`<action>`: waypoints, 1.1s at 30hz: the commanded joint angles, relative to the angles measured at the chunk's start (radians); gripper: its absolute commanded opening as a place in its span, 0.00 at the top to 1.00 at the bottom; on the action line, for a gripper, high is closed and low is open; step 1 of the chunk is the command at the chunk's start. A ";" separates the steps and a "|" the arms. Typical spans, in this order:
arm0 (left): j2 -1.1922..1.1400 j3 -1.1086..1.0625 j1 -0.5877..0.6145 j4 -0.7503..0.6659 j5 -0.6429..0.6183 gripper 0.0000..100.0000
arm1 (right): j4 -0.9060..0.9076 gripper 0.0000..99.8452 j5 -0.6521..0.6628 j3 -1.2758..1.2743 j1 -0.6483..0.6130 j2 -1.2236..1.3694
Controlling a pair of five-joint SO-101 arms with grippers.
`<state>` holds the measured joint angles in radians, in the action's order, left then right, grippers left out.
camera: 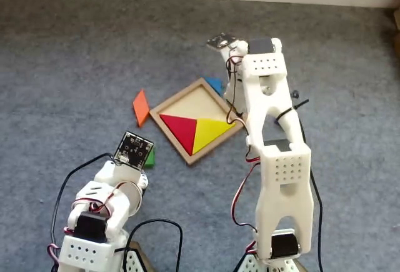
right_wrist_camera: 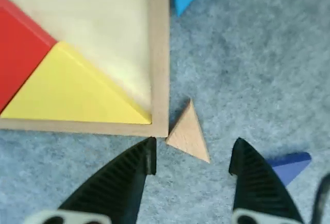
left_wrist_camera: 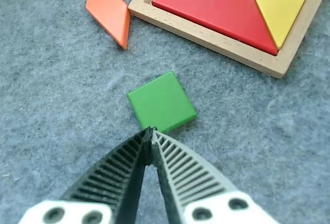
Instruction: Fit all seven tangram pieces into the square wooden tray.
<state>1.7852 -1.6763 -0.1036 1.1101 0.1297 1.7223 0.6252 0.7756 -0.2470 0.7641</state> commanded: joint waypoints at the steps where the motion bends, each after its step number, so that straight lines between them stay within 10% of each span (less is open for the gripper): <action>1: 0.016 -0.019 0.002 0.005 -0.005 0.99 | 0.038 0.76 0.089 -0.058 0.021 -0.076; 33: 0.016 -0.019 0.002 0.005 -0.005 0.99 | -0.214 0.92 0.137 -0.325 0.094 -0.096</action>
<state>1.7852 -1.6763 -0.1036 1.1101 0.1297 1.4507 0.7603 0.4258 -0.1565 0.7119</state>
